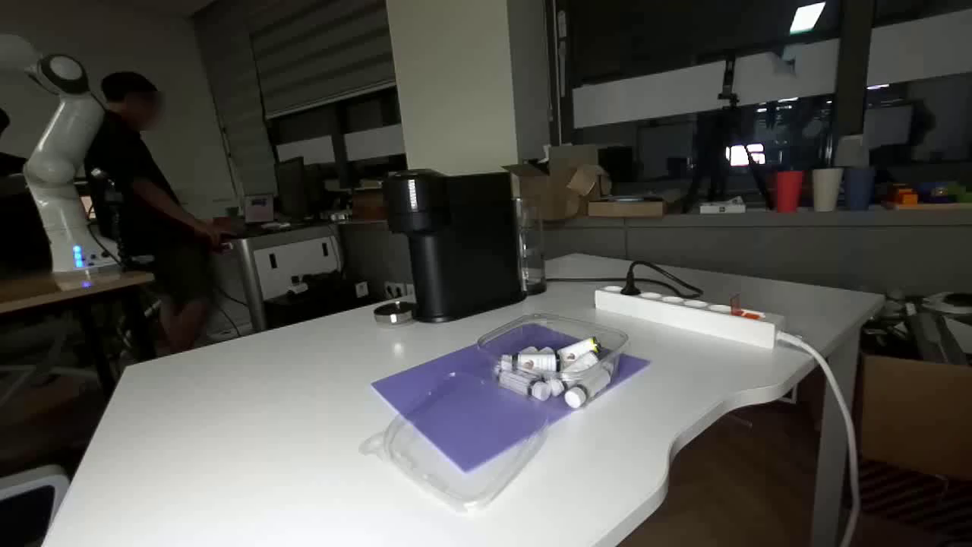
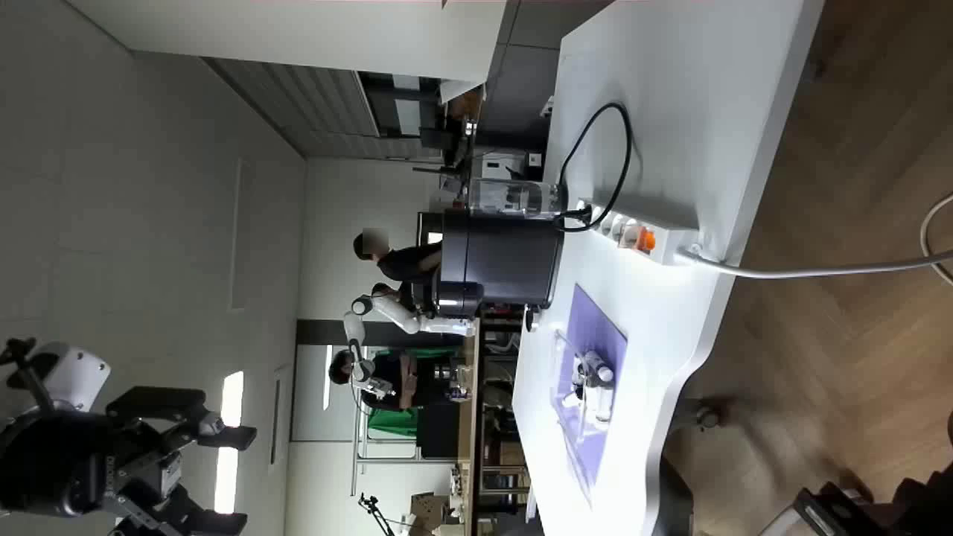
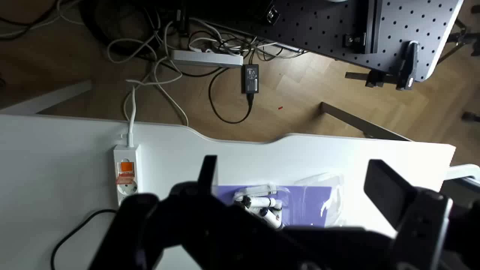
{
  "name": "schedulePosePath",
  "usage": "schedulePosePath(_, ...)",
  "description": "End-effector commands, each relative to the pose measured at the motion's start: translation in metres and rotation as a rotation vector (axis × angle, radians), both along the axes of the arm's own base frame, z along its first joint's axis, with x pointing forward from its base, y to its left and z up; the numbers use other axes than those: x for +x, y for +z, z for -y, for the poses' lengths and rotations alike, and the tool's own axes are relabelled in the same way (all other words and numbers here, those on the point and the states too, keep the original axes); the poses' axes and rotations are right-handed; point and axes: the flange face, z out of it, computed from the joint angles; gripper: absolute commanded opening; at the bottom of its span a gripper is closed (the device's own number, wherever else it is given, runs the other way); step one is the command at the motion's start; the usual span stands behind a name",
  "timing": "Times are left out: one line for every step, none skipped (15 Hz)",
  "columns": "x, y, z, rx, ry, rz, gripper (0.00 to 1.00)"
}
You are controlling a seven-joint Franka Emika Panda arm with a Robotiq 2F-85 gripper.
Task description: Pick up one of the white objects from the bowl and place it on the right
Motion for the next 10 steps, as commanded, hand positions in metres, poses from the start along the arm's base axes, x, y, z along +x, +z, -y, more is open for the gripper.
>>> schedulePosePath(0.000, 0.001, 0.000, 0.000, 0.000, 0.001, 1.00)
schedulePosePath(0.000, 0.001, 0.000, 0.000, 0.000, 0.002, 1.00)
schedulePosePath(0.000, 0.001, 0.000, -0.001, 0.000, 0.002, 1.00)
schedulePosePath(0.000, 0.001, 0.000, -0.001, 0.000, 0.003, 1.00)
schedulePosePath(0.000, 0.001, 0.000, -0.001, 0.000, 0.003, 1.00)
schedulePosePath(0.000, 0.001, 0.000, -0.001, 0.000, 0.003, 1.00)
schedulePosePath(0.000, 0.001, 0.000, -0.001, 0.000, 0.003, 1.00)
schedulePosePath(0.000, 0.001, 0.000, -0.001, 0.000, 0.003, 1.00)
schedulePosePath(0.008, -0.004, 0.000, 0.003, 0.044, 0.027, 1.00)
schedulePosePath(0.019, -0.011, -0.001, -0.007, 0.084, 0.048, 1.00)
